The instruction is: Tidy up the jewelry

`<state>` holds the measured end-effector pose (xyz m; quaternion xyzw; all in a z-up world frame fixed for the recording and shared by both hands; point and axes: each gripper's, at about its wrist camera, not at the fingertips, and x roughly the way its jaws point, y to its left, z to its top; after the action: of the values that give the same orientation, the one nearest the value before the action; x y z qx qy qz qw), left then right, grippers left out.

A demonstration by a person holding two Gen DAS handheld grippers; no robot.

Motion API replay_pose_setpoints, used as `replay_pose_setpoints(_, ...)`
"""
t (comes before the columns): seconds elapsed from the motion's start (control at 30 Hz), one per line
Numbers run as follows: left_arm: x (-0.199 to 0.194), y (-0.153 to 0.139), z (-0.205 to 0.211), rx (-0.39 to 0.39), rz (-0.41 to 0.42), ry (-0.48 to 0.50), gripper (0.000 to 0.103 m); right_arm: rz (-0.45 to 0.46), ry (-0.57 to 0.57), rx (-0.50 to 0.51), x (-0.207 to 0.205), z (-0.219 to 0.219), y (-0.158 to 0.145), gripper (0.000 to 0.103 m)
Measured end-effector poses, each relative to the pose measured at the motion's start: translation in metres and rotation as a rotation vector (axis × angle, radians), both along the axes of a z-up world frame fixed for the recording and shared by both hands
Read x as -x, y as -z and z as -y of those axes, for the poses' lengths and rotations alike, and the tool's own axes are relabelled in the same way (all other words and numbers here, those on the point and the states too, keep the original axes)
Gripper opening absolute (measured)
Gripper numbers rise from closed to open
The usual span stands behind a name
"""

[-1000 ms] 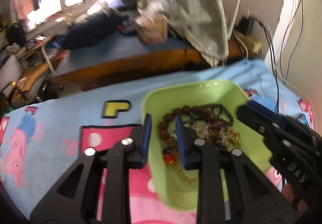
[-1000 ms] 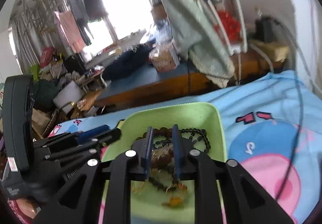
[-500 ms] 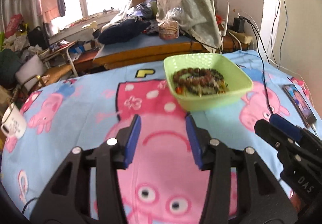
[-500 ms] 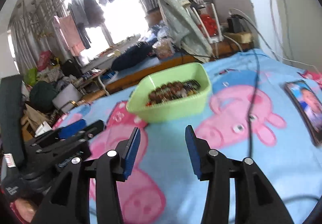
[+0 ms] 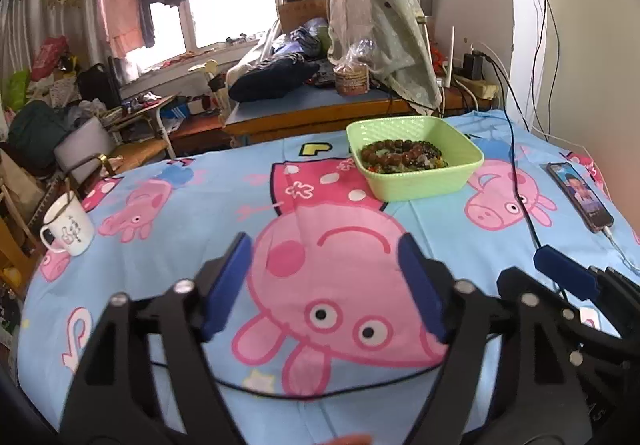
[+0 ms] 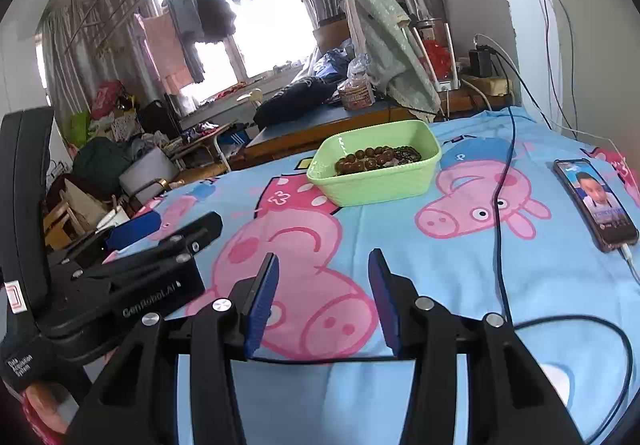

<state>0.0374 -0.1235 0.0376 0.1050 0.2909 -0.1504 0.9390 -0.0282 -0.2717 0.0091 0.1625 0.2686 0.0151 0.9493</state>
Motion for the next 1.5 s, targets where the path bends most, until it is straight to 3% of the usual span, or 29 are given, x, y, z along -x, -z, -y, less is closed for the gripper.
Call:
replay_pose_setpoints(0.13,0.014,-0.006,-0.007,0.003,0.030,-0.013,0.092,0.019,0.021,-0.006,0.012,-0.004,-0.004,0.020)
replay_pose_setpoints(0.27,0.027,-0.013,-0.009,-0.014,0.084,-0.032,0.094,0.045,0.082,-0.013,0.026,-0.004,-0.006,0.035)
replay_pose_setpoints(0.33,0.030,-0.016,-0.011,-0.014,0.092,-0.032,0.097,0.053,0.089,-0.026,0.031,-0.003,-0.007,0.037)
replay_pose_setpoints(0.73,0.046,-0.021,-0.017,0.027,0.075,-0.031,0.097,0.061,0.054,0.002,0.044,-0.006,-0.012,0.038)
replay_pose_setpoints(1.5,0.048,-0.005,-0.008,0.022,0.011,-0.021,0.097,0.040,0.031,-0.019,0.051,0.000,-0.003,0.038)
